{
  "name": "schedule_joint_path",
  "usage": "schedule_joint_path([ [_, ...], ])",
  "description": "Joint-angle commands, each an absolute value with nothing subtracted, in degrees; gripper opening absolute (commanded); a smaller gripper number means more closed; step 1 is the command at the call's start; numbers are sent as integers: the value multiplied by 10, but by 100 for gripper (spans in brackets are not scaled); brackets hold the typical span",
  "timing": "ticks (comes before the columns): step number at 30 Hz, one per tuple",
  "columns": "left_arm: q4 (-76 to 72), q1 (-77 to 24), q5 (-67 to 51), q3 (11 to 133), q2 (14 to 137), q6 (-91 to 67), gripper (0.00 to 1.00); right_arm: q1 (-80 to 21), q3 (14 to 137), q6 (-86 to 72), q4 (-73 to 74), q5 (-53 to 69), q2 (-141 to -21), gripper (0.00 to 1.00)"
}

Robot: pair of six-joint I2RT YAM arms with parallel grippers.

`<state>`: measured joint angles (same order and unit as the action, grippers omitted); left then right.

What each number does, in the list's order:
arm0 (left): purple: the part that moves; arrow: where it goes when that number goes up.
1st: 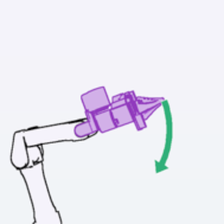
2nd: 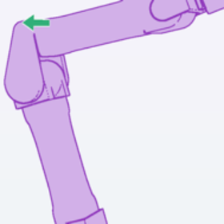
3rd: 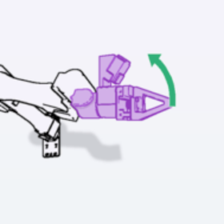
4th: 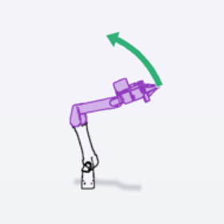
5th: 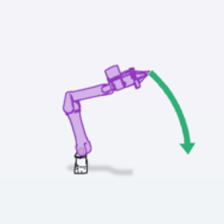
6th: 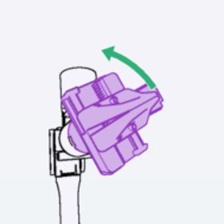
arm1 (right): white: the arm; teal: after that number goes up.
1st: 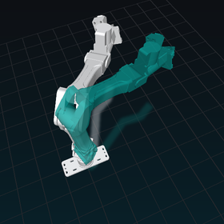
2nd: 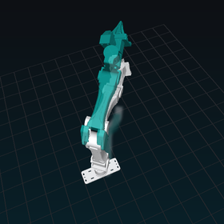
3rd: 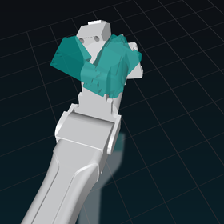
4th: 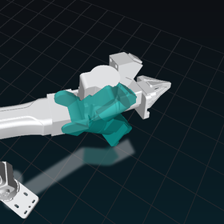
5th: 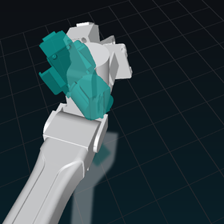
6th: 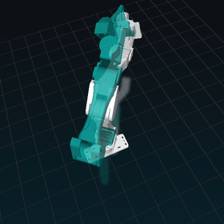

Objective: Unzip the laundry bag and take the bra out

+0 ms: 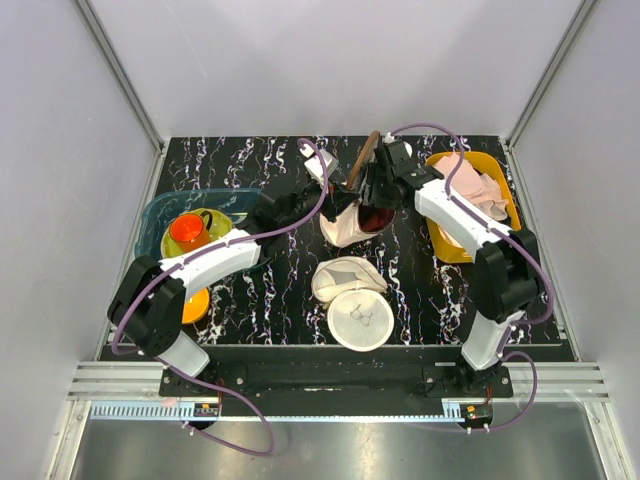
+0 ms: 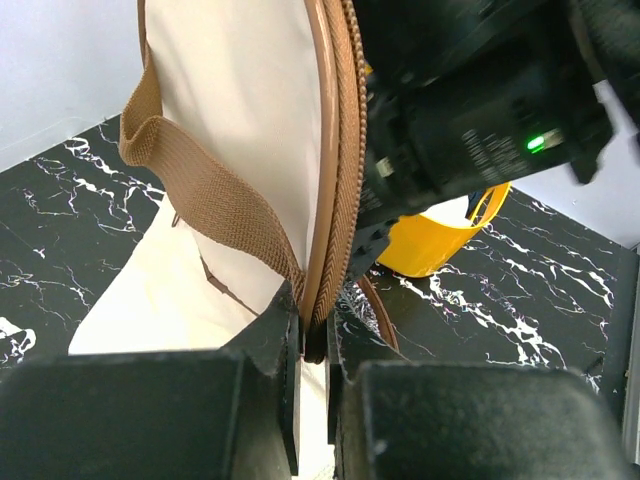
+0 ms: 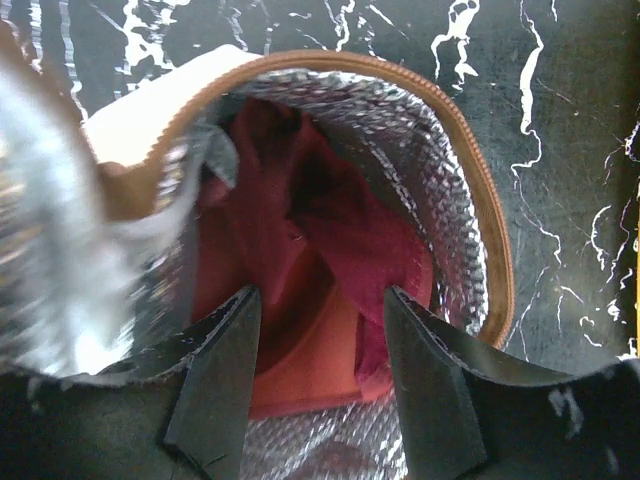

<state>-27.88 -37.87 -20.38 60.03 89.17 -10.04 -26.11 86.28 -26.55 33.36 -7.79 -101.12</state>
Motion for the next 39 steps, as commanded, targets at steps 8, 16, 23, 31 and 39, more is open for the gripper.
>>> schedule_joint_path([
  [8,-304,-386,-217,621,867,-99,0,-260,876,-234,296,-177,-1107,38],
  [16,-280,-386,-205,627,871,-95,0,-260,861,-233,300,-133,-977,0],
  [23,-266,-388,-185,632,873,-99,0,-260,869,-257,287,-60,-853,0],
  [31,-251,-394,-163,627,875,-94,0,-259,932,-269,301,-102,-774,0],
  [39,-234,-394,-141,614,867,-85,0,-248,1002,-193,310,-302,-729,0],
])
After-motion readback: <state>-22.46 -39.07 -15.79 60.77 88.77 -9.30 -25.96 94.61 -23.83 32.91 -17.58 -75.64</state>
